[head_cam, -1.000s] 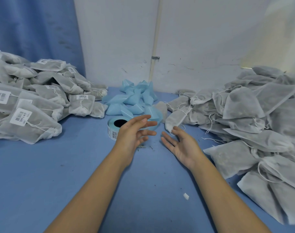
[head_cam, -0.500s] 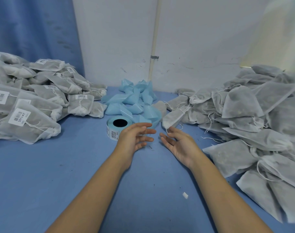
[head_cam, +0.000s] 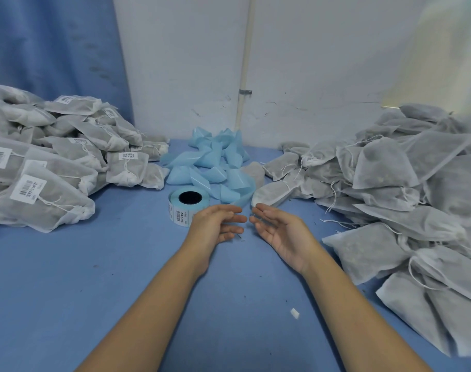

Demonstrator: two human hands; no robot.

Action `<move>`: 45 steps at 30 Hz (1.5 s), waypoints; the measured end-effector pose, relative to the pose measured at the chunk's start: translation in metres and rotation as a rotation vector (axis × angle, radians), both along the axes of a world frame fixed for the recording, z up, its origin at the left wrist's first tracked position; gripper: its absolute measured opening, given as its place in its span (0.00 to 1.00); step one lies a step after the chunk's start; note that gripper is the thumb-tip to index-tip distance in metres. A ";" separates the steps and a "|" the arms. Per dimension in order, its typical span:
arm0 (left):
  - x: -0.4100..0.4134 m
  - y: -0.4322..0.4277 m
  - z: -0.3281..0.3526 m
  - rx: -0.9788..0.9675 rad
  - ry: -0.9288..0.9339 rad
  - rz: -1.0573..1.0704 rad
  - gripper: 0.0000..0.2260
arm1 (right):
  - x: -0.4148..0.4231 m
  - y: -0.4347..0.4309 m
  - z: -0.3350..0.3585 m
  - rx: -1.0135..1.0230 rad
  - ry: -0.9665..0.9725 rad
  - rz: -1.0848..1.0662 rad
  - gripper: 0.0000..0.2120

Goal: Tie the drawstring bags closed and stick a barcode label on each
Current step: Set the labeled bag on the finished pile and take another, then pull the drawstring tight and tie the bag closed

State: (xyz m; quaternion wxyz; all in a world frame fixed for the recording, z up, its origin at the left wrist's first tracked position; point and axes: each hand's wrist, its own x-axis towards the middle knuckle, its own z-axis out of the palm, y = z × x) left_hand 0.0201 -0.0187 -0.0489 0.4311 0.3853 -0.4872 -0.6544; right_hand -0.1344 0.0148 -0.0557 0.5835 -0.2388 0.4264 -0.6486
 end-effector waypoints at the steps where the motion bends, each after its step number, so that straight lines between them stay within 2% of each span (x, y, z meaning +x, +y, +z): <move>1: -0.001 0.000 -0.001 0.002 -0.015 0.009 0.09 | 0.000 0.001 -0.001 -0.005 0.002 0.005 0.12; 4: -0.006 0.000 -0.003 -0.007 -0.078 0.019 0.08 | 0.001 0.001 -0.003 -0.012 0.061 -0.029 0.10; 6: -0.008 0.000 -0.005 -0.028 -0.118 0.006 0.08 | 0.004 0.000 -0.005 -0.006 0.184 -0.095 0.11; 11: -0.010 0.001 -0.007 -0.073 -0.165 -0.005 0.10 | 0.015 -0.003 -0.004 0.104 0.627 -0.009 0.16; 16: -0.010 0.001 -0.008 -0.067 -0.146 0.003 0.11 | 0.027 -0.003 -0.007 0.141 1.160 -0.113 0.13; 22: -0.009 -0.001 -0.011 -0.059 -0.133 0.015 0.11 | 0.030 0.000 -0.005 0.123 1.374 -0.061 0.18; 26: -0.011 -0.002 -0.013 -0.079 -0.165 0.008 0.12 | 0.039 0.002 -0.014 0.177 1.910 -0.047 0.15; 27: -0.011 -0.002 -0.013 -0.085 -0.176 0.005 0.12 | 0.041 0.004 -0.016 0.203 1.972 -0.055 0.15; 29: -0.012 -0.002 -0.014 -0.101 -0.197 0.004 0.12 | 0.041 0.005 -0.017 0.235 1.959 -0.074 0.13; 32: -0.012 0.000 -0.014 -0.103 -0.191 0.033 0.12 | 0.034 0.003 -0.018 0.197 1.833 -0.115 0.12; 34: -0.012 0.001 -0.014 -0.107 -0.196 0.058 0.10 | 0.029 0.004 -0.017 0.075 1.578 -0.154 0.16; 37: -0.012 -0.001 -0.013 -0.128 -0.232 0.060 0.09 | 0.033 0.011 -0.010 -0.168 1.011 -0.131 0.20; 38: -0.011 -0.002 -0.013 -0.129 -0.240 0.059 0.11 | 0.035 0.013 -0.008 -0.221 0.924 -0.114 0.21; 43: -0.007 -0.004 -0.013 -0.078 -0.221 0.056 0.15 | 0.041 0.020 -0.009 -0.259 1.054 -0.145 0.18; 45: -0.006 -0.004 -0.011 -0.038 -0.171 0.015 0.10 | 0.042 0.022 -0.007 -0.222 1.038 -0.131 0.18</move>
